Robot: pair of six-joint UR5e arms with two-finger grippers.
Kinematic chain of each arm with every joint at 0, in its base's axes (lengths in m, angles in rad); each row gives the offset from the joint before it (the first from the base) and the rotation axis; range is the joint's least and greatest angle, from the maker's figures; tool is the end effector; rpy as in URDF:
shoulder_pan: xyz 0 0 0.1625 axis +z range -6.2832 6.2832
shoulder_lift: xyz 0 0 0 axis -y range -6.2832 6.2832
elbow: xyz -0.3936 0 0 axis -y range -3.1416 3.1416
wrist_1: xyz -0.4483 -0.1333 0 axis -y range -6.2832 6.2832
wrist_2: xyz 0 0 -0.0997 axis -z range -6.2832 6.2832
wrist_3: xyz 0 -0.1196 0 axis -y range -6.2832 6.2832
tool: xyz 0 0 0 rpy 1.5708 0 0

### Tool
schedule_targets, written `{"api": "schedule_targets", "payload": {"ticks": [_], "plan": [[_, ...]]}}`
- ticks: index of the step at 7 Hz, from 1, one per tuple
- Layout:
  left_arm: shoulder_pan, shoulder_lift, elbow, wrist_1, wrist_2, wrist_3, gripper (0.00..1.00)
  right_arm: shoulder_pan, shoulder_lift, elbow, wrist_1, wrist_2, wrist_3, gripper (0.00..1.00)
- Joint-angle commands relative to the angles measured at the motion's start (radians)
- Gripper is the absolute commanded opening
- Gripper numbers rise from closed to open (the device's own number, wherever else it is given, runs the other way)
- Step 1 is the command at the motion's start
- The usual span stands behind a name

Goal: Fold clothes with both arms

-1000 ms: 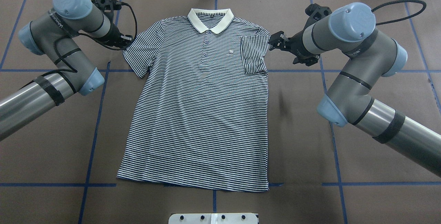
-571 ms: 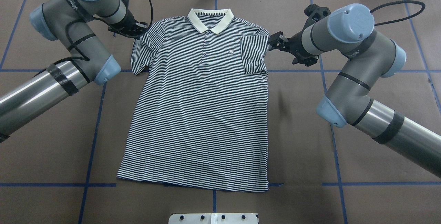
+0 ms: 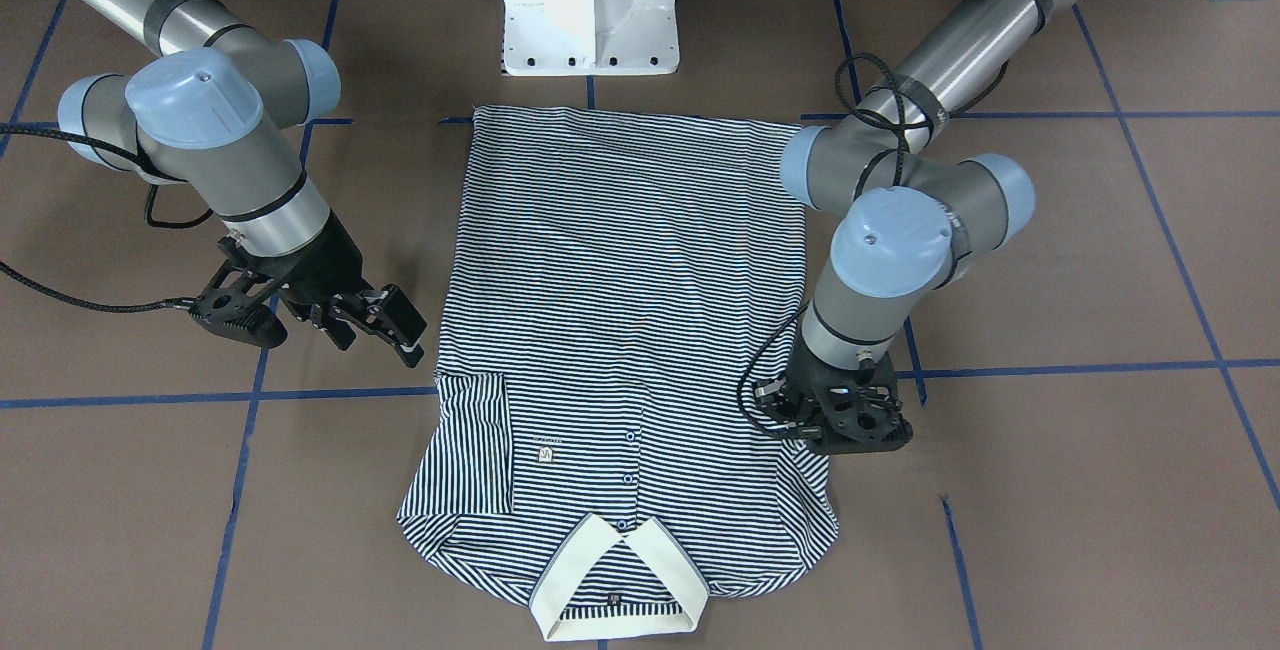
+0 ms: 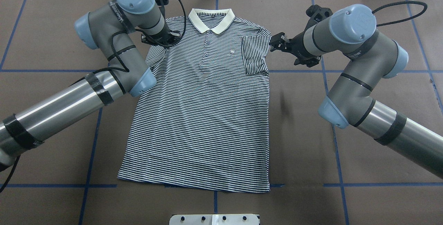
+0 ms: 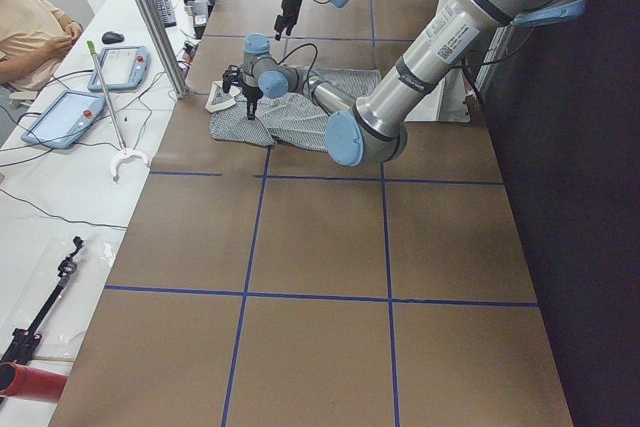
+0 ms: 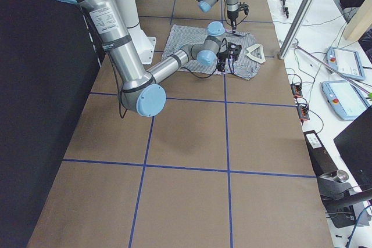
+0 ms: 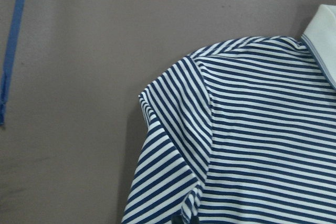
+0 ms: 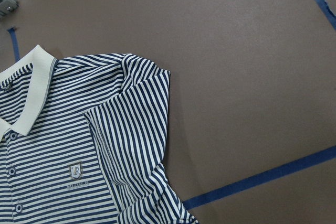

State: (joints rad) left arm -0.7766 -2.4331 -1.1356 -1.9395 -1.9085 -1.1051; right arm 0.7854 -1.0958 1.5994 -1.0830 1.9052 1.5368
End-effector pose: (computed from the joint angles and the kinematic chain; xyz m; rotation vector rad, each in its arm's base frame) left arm 0.5459 -0.6677 0.2406 0.1988 0.8271 -0.1576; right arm -0.4439 -0.5769 0.2746 0.1112 -1.0342 0.5179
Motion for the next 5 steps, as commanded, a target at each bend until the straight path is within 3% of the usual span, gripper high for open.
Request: {"api": "schedule_targets", "payload": {"ticks": [1,3,5], "plan": [[0.017,-0.031,0.086,-0.088,0.023,-0.030,0.00,-0.003,0.001,-0.007,0.000,0.000,-0.001,1.00],[0.017,-0.037,0.111,-0.113,0.042,-0.030,0.00,-0.005,0.004,-0.009,0.000,0.002,-0.001,1.00],[0.016,-0.026,0.071,-0.110,0.040,-0.036,0.56,-0.005,0.004,0.002,0.000,0.003,0.000,1.00]]}}
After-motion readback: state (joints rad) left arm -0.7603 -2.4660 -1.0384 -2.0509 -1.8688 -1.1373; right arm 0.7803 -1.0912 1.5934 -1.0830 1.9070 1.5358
